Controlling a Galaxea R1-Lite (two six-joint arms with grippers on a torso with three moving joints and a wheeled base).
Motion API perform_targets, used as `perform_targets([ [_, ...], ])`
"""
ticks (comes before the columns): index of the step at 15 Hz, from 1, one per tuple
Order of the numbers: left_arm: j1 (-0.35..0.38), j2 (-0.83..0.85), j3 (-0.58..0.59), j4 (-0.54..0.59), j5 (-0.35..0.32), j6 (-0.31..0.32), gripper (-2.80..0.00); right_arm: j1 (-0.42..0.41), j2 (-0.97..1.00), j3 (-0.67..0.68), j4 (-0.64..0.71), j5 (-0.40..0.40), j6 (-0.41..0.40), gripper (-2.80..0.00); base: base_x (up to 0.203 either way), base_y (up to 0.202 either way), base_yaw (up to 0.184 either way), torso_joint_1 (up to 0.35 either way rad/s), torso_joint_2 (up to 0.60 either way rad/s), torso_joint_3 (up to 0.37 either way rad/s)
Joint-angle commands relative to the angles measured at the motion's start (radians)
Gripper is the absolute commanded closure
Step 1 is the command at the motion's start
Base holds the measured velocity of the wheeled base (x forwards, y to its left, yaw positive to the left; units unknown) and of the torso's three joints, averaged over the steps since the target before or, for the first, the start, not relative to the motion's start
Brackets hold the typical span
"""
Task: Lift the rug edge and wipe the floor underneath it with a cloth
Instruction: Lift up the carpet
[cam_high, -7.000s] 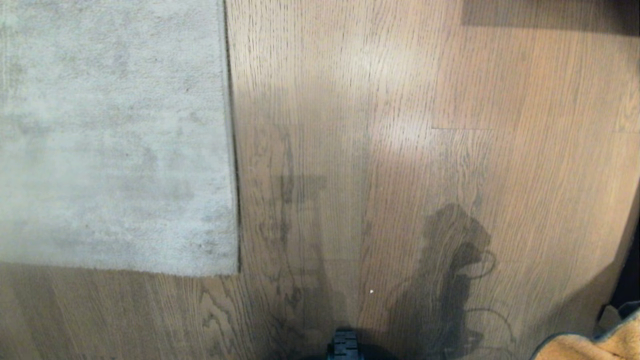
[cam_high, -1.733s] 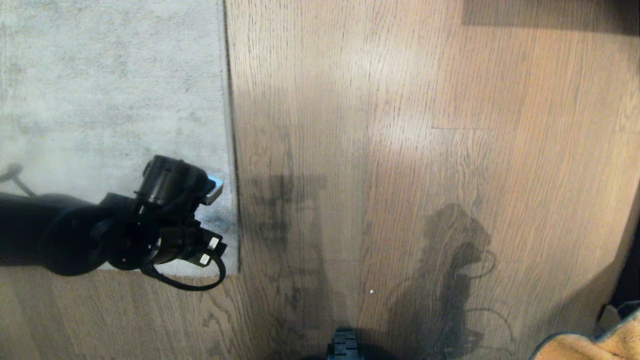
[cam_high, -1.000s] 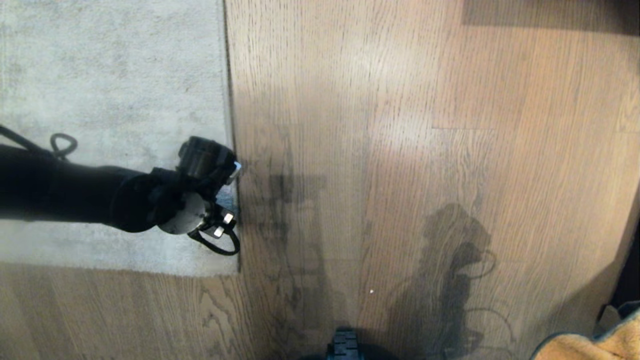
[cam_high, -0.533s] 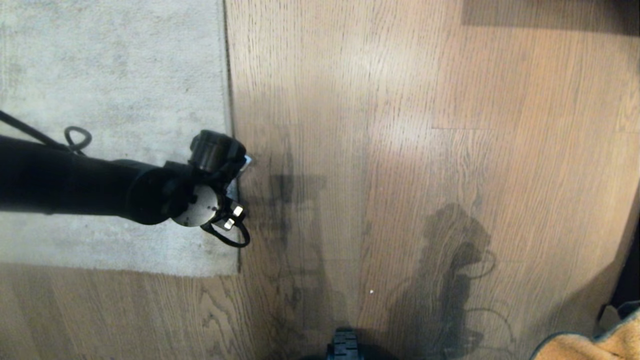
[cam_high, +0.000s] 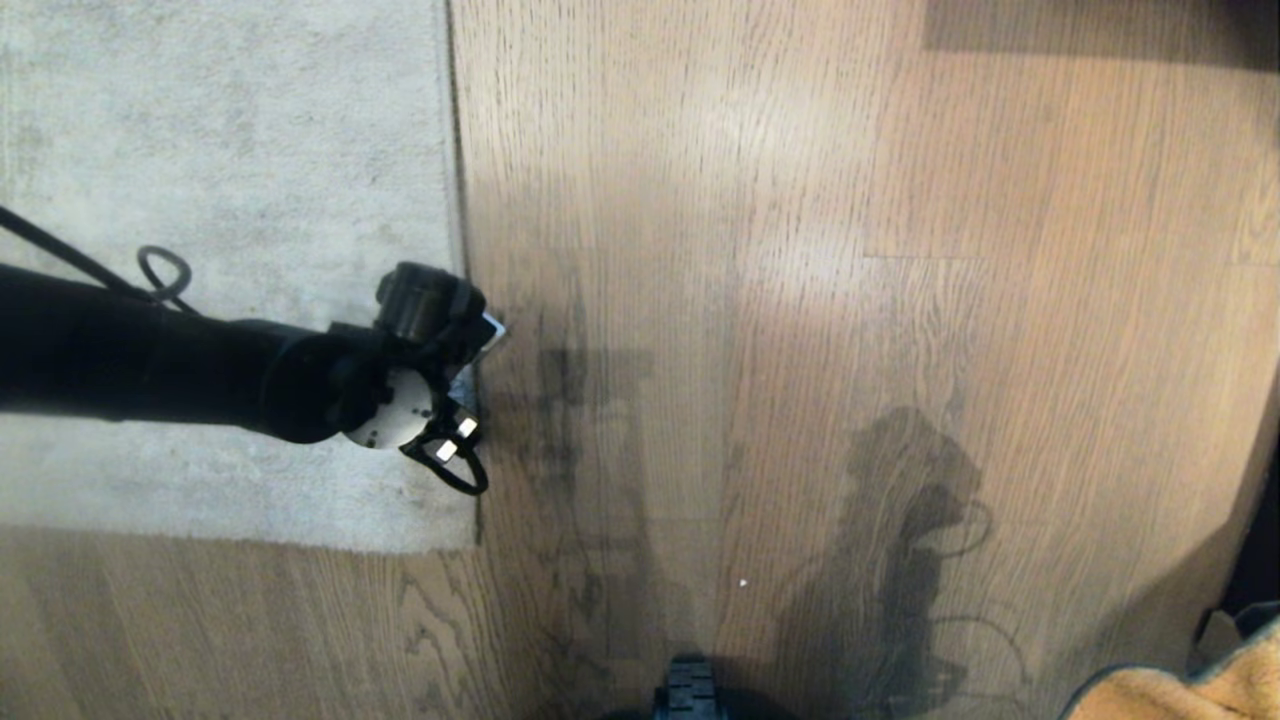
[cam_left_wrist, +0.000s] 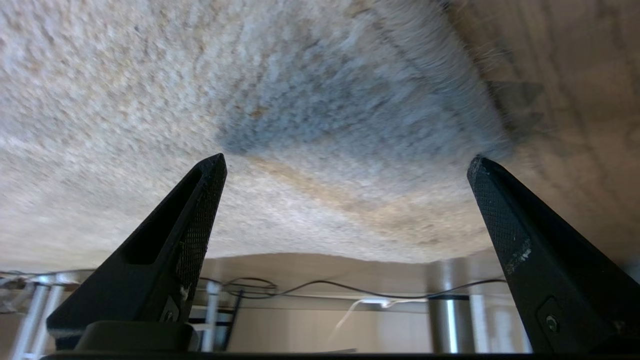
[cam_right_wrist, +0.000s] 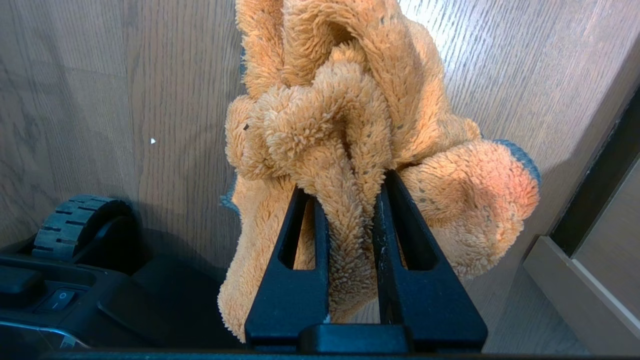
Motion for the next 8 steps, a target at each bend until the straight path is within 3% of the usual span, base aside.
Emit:
perform_targets([
  [1,0.009,0.003,-0.004,-0.002,0.004,0.037,-2.8,0.0,0.001,0.0,0.0,0.001,0.0,0.0,0.0,0.0,0.0,0.0,0.0,0.0],
  [4,0.023,0.0,-0.008,-0.005,0.004,0.079,-2.8,0.0,0.001,0.0,0.0,0.001,-0.002,0.0,0.0,0.0,0.0,0.0,0.0,0.0],
  [8,0.014,0.003,-0.054,-0.003,0.005,0.072,-2.8,0.0,0.001,0.0,0.0,0.001,-0.002,0.0,0.0,0.0,0.0,0.0,0.0,0.0],
])
